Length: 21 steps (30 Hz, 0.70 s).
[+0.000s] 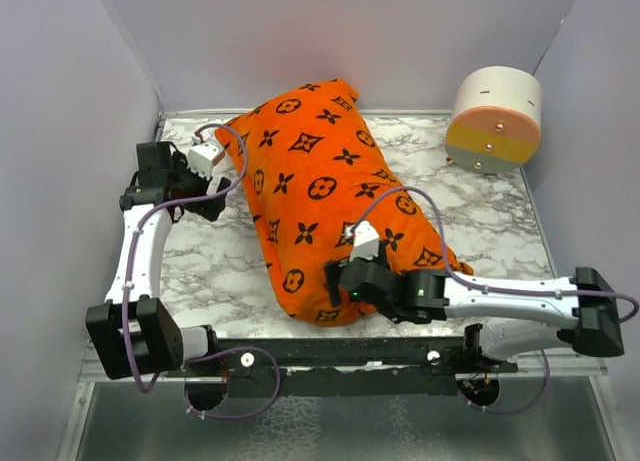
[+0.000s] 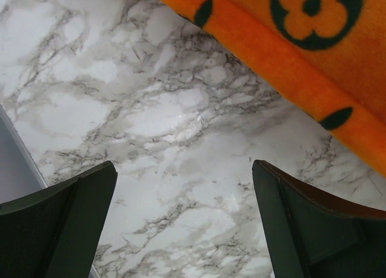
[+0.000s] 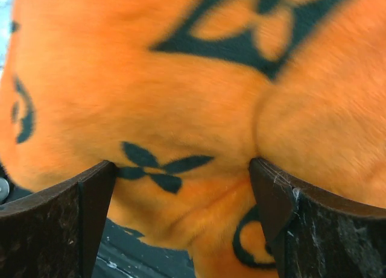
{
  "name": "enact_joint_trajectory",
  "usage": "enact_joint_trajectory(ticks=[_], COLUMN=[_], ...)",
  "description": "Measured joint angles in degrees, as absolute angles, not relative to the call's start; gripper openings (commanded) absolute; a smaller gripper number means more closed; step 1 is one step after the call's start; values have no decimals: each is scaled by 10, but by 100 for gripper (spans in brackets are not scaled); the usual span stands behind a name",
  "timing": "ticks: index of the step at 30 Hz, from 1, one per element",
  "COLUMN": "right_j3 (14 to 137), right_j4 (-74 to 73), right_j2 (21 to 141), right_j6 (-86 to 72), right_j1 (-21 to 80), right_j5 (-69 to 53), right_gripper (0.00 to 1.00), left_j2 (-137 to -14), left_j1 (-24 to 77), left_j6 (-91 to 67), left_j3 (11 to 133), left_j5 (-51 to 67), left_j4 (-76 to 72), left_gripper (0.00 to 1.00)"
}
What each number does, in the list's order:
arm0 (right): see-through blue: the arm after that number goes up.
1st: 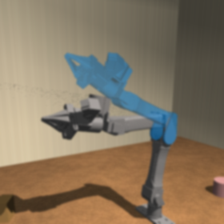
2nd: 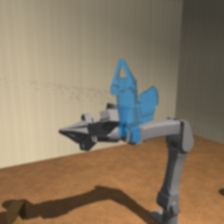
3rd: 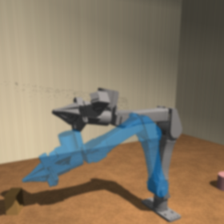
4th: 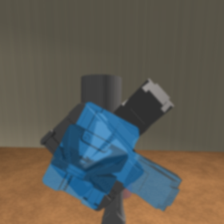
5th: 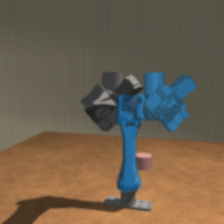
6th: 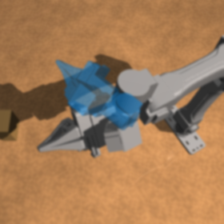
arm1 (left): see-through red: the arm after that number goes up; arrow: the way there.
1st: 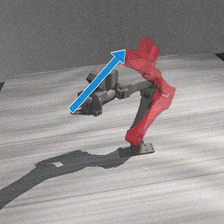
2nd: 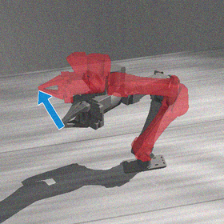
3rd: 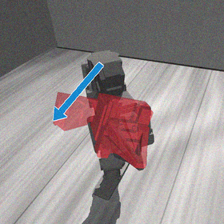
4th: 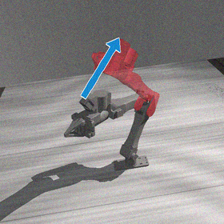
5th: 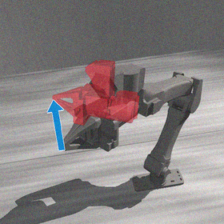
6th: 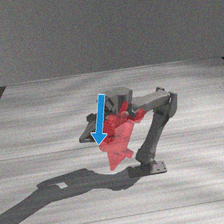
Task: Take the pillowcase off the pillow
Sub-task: Adjust the pillow at the center of the board.
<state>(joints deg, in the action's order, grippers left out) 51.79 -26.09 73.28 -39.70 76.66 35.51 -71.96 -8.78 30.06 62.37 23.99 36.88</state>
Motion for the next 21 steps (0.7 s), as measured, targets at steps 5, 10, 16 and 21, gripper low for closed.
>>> enact_joint_trajectory(ticks=[5,10,16,21], right_j3=[426,383,397,401], right_j4=[-298,-323,-307,-271], right_j2=[600,538,610,649], right_j6=[-481,-503,-477,-428], right_j1=[687,610,510,344], right_j5=[342,337,289,215], right_gripper=[87,86,84,83], left_j2=[-775,-847,-985,-1096], left_j1=[-79,-32,4,4], left_j6=[269,238,226,248], left_j3=[696,776,947,1056], left_j5=[236,206,175,145], left_j4=[348,332,343,364], left_gripper=[99,99,99,99])
